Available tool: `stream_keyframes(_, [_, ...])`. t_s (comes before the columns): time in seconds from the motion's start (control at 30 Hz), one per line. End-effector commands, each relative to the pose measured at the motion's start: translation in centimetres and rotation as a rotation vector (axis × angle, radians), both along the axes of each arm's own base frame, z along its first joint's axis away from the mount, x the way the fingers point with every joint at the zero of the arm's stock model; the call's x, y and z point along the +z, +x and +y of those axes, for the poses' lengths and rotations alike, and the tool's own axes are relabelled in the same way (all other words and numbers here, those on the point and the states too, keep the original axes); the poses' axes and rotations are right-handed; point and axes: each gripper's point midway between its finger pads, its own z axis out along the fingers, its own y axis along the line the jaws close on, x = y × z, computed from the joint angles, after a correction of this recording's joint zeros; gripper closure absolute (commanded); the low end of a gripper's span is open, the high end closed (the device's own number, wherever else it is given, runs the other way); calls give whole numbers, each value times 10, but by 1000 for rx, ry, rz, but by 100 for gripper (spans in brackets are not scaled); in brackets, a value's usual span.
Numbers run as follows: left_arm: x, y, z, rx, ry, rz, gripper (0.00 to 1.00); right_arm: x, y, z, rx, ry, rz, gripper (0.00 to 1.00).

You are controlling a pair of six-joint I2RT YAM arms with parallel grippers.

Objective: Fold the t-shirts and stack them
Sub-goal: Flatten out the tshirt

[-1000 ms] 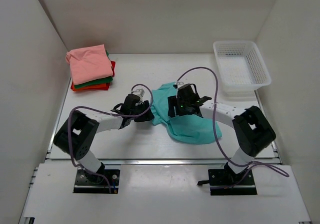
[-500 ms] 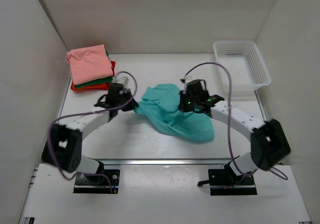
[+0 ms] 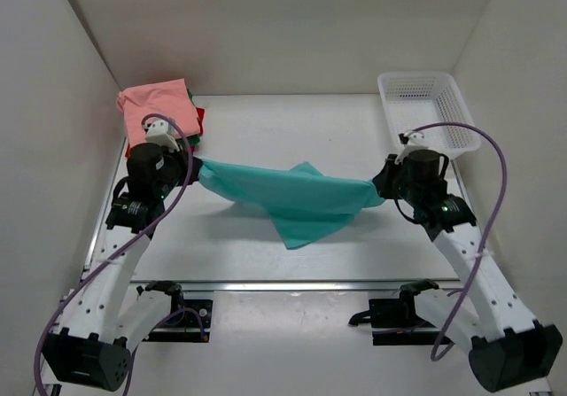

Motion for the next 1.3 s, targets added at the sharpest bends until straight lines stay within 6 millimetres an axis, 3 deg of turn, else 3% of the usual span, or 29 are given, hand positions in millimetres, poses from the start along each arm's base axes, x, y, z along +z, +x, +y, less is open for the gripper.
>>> stream_keyframes(0.0, [78, -15, 23, 83, 18, -204, 100, 83, -10, -12, -28, 37, -261, 100])
stream_keyframes(0.1, [131, -29, 16, 44, 1, -290, 100, 137, -22, -25, -60, 67, -383, 99])
stream_keyframes(0.17, [141, -34, 9, 10, -8, -295, 100, 142, -20, -34, -66, 65, -360, 100])
stream_keyframes(0.27, [140, -35, 0, -26, -44, -291, 100, 132, -16, -28, -4, 118, -290, 100])
stream_keyframes(0.3, [134, -31, -2, -30, -45, -276, 100, 128, -14, -25, 11, 125, -281, 100])
stream_keyframes(0.37, [115, -17, -7, -47, -42, -237, 100, 101, -1, -17, 45, 79, -206, 100])
stream_keyframes(0.47, [89, 9, -15, -50, -48, -172, 100, 51, 28, -14, 63, -22, -30, 100])
stream_keyframes(0.5, [85, 17, -15, -43, -50, -168, 100, 28, 37, -11, 88, -25, 70, 96])
stream_keyframes(0.53, [72, 27, -18, -45, -49, -129, 100, 22, 38, -12, 78, -33, 106, 77])
stream_keyframes(0.6, [48, 43, -25, -54, -46, -79, 100, 7, 47, -8, 61, -119, 131, 62])
stream_keyframes(0.63, [37, 53, -24, -45, -40, -54, 100, 11, 51, 3, 71, -155, 83, 60])
stream_keyframes(0.67, [23, 59, -29, -53, -38, -32, 100, 16, 47, 30, 152, -159, 21, 67])
stream_keyframes(0.73, [1, 67, -26, -32, -31, 0, 100, 13, 32, 68, 248, -107, -18, 80])
stream_keyframes(0.77, [-12, 71, -24, -23, -26, 22, 100, 18, 21, 97, 329, -70, -50, 81])
stream_keyframes(0.9, [-48, 76, -21, -26, -9, 80, 100, -29, -49, 184, 593, -23, 18, 79])
stream_keyframes(0.93, [-54, 75, -21, -23, -6, 94, 100, -49, -61, 194, 629, -30, 51, 77])
stream_keyframes(1.0, [-61, 75, -17, -18, 13, 102, 100, -72, -95, 228, 737, 0, 113, 69])
stream_keyframes(1.07, [-71, 72, -17, -18, 9, 118, 100, -112, -118, 238, 793, -32, 207, 59])
stream_keyframes(1.1, [-70, 71, -15, -16, 5, 114, 100, -116, -128, 249, 826, -22, 202, 55])
stream_keyframes(1.13, [-72, 68, -14, -14, 4, 113, 100, -143, -142, 251, 847, -52, 260, 53])
stream_keyframes(1.27, [-83, 55, -12, -18, 6, 139, 100, -174, -165, 262, 887, -77, 338, 45])
